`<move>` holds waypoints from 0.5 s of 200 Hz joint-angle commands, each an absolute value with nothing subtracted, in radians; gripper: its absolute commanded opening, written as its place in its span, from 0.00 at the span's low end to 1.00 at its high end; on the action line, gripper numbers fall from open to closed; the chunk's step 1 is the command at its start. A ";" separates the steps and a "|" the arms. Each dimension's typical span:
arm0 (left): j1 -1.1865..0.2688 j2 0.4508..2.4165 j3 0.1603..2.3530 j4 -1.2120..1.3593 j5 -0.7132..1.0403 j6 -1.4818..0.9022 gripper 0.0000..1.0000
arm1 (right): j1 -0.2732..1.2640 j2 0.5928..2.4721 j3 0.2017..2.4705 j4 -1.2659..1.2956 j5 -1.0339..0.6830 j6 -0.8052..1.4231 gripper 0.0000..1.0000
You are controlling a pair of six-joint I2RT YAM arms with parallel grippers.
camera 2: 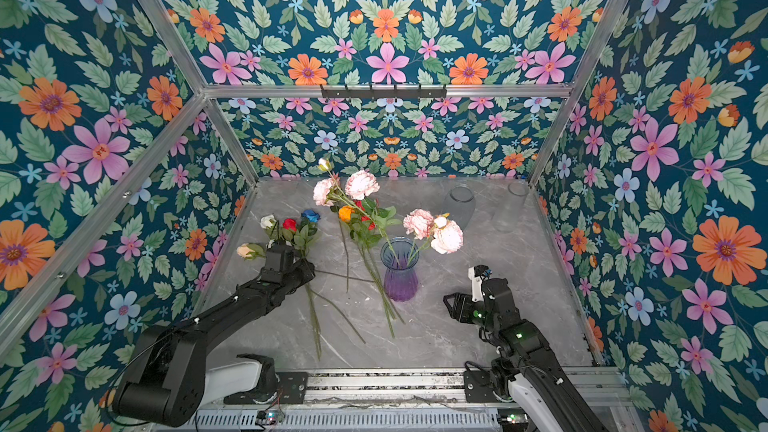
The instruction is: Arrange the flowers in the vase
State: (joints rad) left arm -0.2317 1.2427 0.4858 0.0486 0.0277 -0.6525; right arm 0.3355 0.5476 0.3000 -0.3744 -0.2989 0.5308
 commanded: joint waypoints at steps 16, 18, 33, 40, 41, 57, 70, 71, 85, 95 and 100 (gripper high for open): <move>-0.232 1.280 0.509 0.011 -0.008 -0.630 0.27 | 0.337 0.546 0.307 -0.357 -0.296 0.531 0.62; -0.232 1.282 0.509 0.011 -0.007 -0.630 0.26 | 0.336 0.547 0.307 -0.358 -0.297 0.531 0.62; -0.231 1.300 0.512 0.024 -0.007 -0.632 0.23 | 0.337 0.547 0.308 -0.358 -0.297 0.531 0.62; -0.230 1.309 0.514 0.029 -0.008 -0.630 0.21 | 0.336 0.545 0.308 -0.359 -0.297 0.531 0.62; -0.230 1.310 0.514 0.030 -0.008 -0.629 0.21 | 0.336 0.545 0.307 -0.359 -0.297 0.531 0.62; -0.230 1.329 0.521 0.034 -0.011 -0.629 0.21 | 0.337 0.546 0.307 -0.359 -0.297 0.531 0.62; -0.230 1.343 0.525 0.037 -0.011 -0.627 0.20 | 0.336 0.544 0.307 -0.359 -0.297 0.531 0.62; -0.230 1.343 0.525 0.038 -0.011 -0.627 0.20 | 0.336 0.544 0.307 -0.359 -0.296 0.531 0.62; -0.228 1.354 0.525 0.043 -0.012 -0.629 0.20 | 0.337 0.543 0.307 -0.359 -0.297 0.530 0.62; -0.229 1.361 0.523 0.045 -0.012 -0.629 0.19 | 0.336 0.540 0.305 -0.359 -0.297 0.531 0.62; -0.227 1.362 0.522 0.046 -0.014 -0.629 0.19 | 0.336 0.541 0.306 -0.359 -0.296 0.531 0.62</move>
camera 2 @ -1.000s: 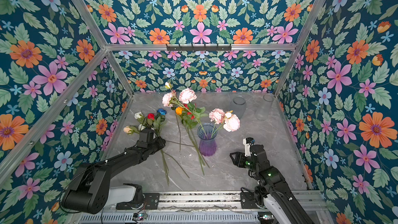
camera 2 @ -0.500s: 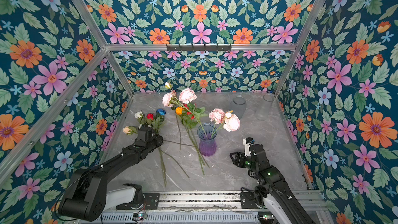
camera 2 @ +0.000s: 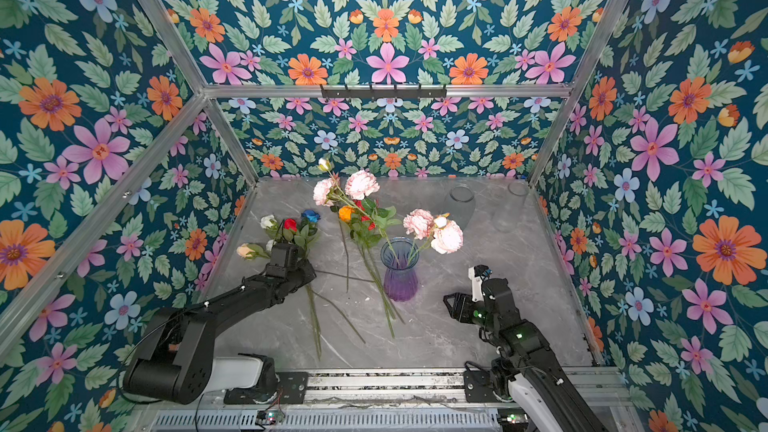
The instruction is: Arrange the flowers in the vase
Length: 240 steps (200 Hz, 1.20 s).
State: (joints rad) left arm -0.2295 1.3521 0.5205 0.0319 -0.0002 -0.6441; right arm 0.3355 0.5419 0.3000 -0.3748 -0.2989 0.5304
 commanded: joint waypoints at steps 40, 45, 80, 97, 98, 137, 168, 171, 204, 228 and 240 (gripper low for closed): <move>-0.222 1.364 0.517 0.047 -0.020 -0.627 0.14 | 0.336 0.540 0.306 -0.358 -0.296 0.531 0.62; -0.221 1.364 0.517 0.047 -0.020 -0.627 0.12 | 0.336 0.540 0.306 -0.360 -0.297 0.531 0.62; -0.217 1.360 0.523 0.042 -0.018 -0.624 0.00 | 0.337 0.535 0.306 -0.359 -0.296 0.531 0.62; -0.215 1.345 0.533 0.026 -0.022 -0.620 0.00 | 0.336 0.534 0.304 -0.359 -0.296 0.532 0.62; -0.215 1.343 0.535 0.024 -0.023 -0.620 0.00 | 0.336 0.534 0.305 -0.360 -0.297 0.532 0.62; -0.210 1.223 0.599 -0.063 -0.064 -0.591 0.00 | 0.336 0.532 0.305 -0.361 -0.295 0.532 0.62; -0.210 1.120 0.693 -0.166 -0.105 -0.540 0.00 | 0.336 0.530 0.304 -0.361 -0.294 0.532 0.62; -0.210 1.111 0.701 -0.175 -0.108 -0.537 0.00 | 0.336 0.530 0.304 -0.361 -0.294 0.532 0.62; -0.210 0.996 0.749 -0.183 -0.086 -0.515 0.00 | 0.336 0.527 0.304 -0.362 -0.292 0.532 0.62; -0.212 0.929 0.716 -0.118 -0.042 -0.524 0.00 | 0.336 0.525 0.303 -0.365 -0.291 0.532 0.62; -0.212 0.974 0.741 -0.182 -0.080 -0.518 0.00 | 0.336 0.523 0.304 -0.364 -0.290 0.534 0.62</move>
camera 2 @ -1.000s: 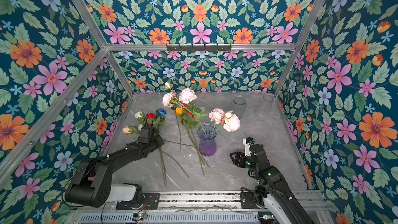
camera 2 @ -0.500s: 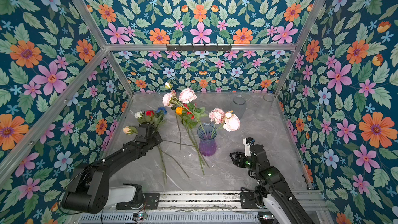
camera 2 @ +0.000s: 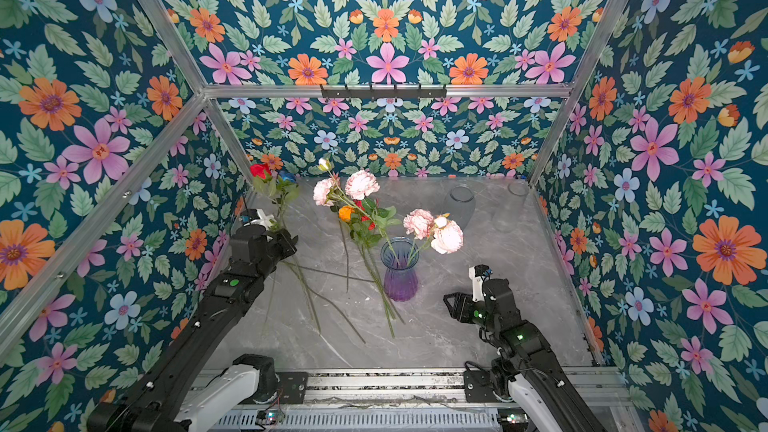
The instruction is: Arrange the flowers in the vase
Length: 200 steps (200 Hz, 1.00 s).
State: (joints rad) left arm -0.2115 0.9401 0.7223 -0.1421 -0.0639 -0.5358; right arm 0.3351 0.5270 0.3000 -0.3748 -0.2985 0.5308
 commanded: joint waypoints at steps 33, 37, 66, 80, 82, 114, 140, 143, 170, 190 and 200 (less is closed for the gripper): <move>-0.178 0.993 0.717 -0.157 0.071 -0.525 0.00 | 0.336 0.512 0.301 -0.365 -0.293 0.534 0.62; -0.169 0.957 0.680 -0.085 0.135 -0.538 0.00 | 0.336 0.512 0.301 -0.365 -0.293 0.534 0.62; -0.203 0.991 0.723 -0.155 0.013 -0.520 0.00 | 0.336 0.510 0.301 -0.368 -0.295 0.534 0.62; -0.247 1.088 0.789 -0.211 0.036 -0.485 0.00 | 0.336 0.502 0.298 -0.369 -0.294 0.535 0.62; -0.250 1.091 0.788 -0.196 0.063 -0.485 0.00 | 0.336 0.500 0.298 -0.369 -0.295 0.535 0.62; -0.250 0.983 0.652 0.127 0.359 -0.551 0.00 | 0.336 0.506 0.300 -0.368 -0.294 0.534 0.62; -0.210 1.018 0.740 -0.096 0.208 -0.456 0.00 | 0.336 0.495 0.297 -0.369 -0.295 0.534 0.62; -0.209 1.015 0.740 -0.097 0.214 -0.454 0.00 | 0.336 0.495 0.297 -0.370 -0.295 0.533 0.62; -0.209 0.955 0.705 -0.044 0.211 -0.489 0.00 | 0.336 0.502 0.299 -0.368 -0.296 0.534 0.62; -0.209 0.889 0.693 -0.008 0.171 -0.502 0.00 | 0.337 0.498 0.298 -0.367 -0.298 0.534 0.62; -0.209 0.844 0.692 0.034 0.181 -0.499 0.00 | 0.336 0.496 0.297 -0.367 -0.298 0.534 0.62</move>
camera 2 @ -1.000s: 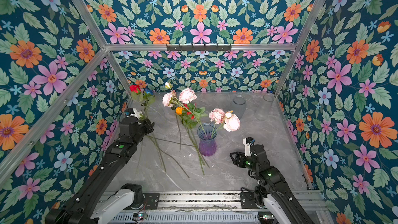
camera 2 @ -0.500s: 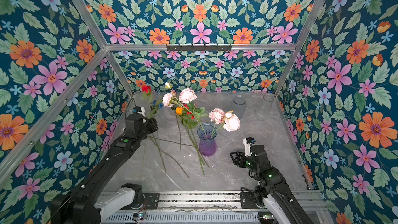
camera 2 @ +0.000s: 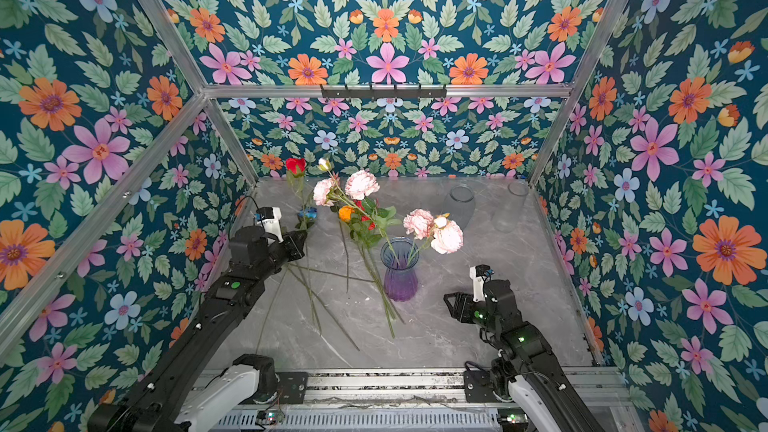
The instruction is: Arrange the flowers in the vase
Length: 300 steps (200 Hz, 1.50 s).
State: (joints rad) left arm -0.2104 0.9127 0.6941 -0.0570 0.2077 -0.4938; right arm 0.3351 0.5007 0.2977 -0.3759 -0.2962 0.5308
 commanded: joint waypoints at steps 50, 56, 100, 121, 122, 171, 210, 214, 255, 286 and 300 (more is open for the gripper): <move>-0.212 0.674 0.762 0.379 0.396 -0.542 0.00 | 0.337 0.512 0.301 -0.363 -0.298 0.532 0.62; -0.212 0.676 0.773 0.435 0.434 -0.559 0.00 | 0.337 0.512 0.301 -0.362 -0.298 0.532 0.62; -0.269 0.825 0.807 0.986 0.572 -0.796 0.00 | 0.336 0.523 0.303 -0.361 -0.296 0.531 0.62; -0.429 0.936 0.838 1.070 0.526 -0.703 0.00 | 0.336 0.523 0.303 -0.363 -0.293 0.532 0.62; -0.439 0.941 0.842 1.065 0.523 -0.691 0.00 | 0.337 0.523 0.303 -0.363 -0.292 0.532 0.62; -0.742 1.148 1.018 0.946 0.477 -0.364 0.00 | 0.337 0.523 0.304 -0.366 -0.288 0.534 0.62; -0.778 1.242 1.023 1.019 0.465 -0.367 0.00 | 0.337 0.517 0.303 -0.367 -0.288 0.534 0.62; -0.781 1.250 1.020 1.024 0.462 -0.368 0.00 | 0.337 0.516 0.301 -0.367 -0.287 0.534 0.62; -0.801 1.290 0.973 1.057 0.437 -0.353 0.00 | 0.338 0.512 0.301 -0.368 -0.290 0.534 0.62; -0.804 1.302 0.923 1.069 0.400 -0.339 0.00 | 0.338 0.509 0.301 -0.367 -0.289 0.534 0.62; -0.804 1.305 0.901 1.077 0.386 -0.342 0.00 | 0.338 0.510 0.301 -0.367 -0.290 0.534 0.62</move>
State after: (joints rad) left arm -0.8036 1.3014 0.9253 1.0187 0.4198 -0.3592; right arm 0.3367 0.5095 0.2981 -0.3756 -0.2947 0.5308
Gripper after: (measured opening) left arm 0.050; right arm 0.618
